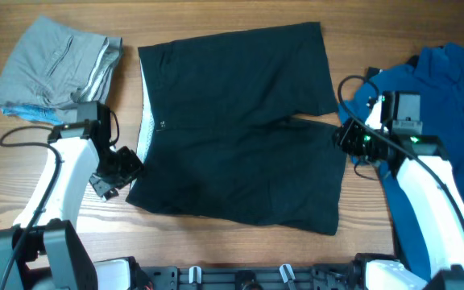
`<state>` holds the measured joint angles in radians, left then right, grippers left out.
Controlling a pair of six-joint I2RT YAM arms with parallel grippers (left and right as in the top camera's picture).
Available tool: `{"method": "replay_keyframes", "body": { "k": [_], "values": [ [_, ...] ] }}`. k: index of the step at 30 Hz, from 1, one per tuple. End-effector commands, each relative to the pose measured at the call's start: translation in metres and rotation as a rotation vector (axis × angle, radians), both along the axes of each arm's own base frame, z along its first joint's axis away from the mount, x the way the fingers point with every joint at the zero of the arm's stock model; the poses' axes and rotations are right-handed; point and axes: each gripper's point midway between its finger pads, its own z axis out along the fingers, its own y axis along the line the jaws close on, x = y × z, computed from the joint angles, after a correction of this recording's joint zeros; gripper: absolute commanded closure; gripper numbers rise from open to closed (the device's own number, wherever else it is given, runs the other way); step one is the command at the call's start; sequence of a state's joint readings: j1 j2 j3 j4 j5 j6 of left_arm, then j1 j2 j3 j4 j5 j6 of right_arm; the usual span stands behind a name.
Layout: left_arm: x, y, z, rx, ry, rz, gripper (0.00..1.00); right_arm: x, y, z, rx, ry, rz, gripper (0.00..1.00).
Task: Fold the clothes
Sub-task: 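Grasp the bottom hems of both shorts legs with both grippers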
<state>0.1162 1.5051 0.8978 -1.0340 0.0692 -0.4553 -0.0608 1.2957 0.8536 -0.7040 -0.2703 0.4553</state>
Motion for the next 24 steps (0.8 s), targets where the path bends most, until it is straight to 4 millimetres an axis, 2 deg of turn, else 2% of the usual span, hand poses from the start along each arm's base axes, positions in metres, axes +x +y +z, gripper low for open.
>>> {"method": "replay_keyframes", "body": {
  "k": [1,2,6,9,10,11,12,16,18,20,23,24],
  "values": [
    [-0.015,-0.011,-0.019,-0.052,0.032,0.065,0.30,-0.028,0.004,0.000,0.023,0.082,0.014,0.49],
    [-0.020,-0.011,-0.026,-0.052,0.050,0.086,0.32,-0.035,0.005,-0.003,0.025,0.116,0.014,0.47],
    [-0.033,-0.013,-0.045,-0.051,0.108,0.128,0.49,-0.062,0.006,-0.017,0.030,0.228,0.011,0.45],
    [-0.033,-0.013,-0.053,-0.050,0.126,0.146,0.72,-0.070,0.006,-0.022,0.032,0.261,0.009,0.44],
    [-0.032,-0.012,-0.056,-0.048,0.129,0.163,0.83,-0.074,0.007,-0.023,0.034,0.280,0.008,0.44],
    [-0.031,-0.012,-0.057,-0.048,0.129,0.167,0.88,-0.077,0.007,-0.024,0.035,0.292,0.008,0.44],
    [-0.029,-0.012,-0.057,-0.048,0.123,0.167,0.96,-0.080,0.007,-0.025,0.034,0.303,0.007,0.39],
    [-0.031,-0.012,-0.057,-0.048,0.128,0.166,0.96,-0.096,0.002,-0.036,0.023,0.384,-0.080,0.31],
    [-0.031,-0.012,-0.055,-0.049,0.133,0.163,0.96,-0.107,0.003,-0.048,0.035,0.432,-0.124,0.30],
    [-0.025,-0.012,-0.050,-0.048,0.123,0.162,0.96,-0.129,0.004,-0.067,0.048,0.524,-0.185,0.30],
    [-0.016,-0.010,-0.044,-0.048,0.100,0.163,0.96,-0.146,0.011,-0.077,0.084,0.587,-0.196,0.31],
    [-0.013,-0.012,-0.043,-0.057,0.094,0.164,0.96,-0.153,0.016,-0.079,0.109,0.611,-0.190,0.34]
  ]
}}
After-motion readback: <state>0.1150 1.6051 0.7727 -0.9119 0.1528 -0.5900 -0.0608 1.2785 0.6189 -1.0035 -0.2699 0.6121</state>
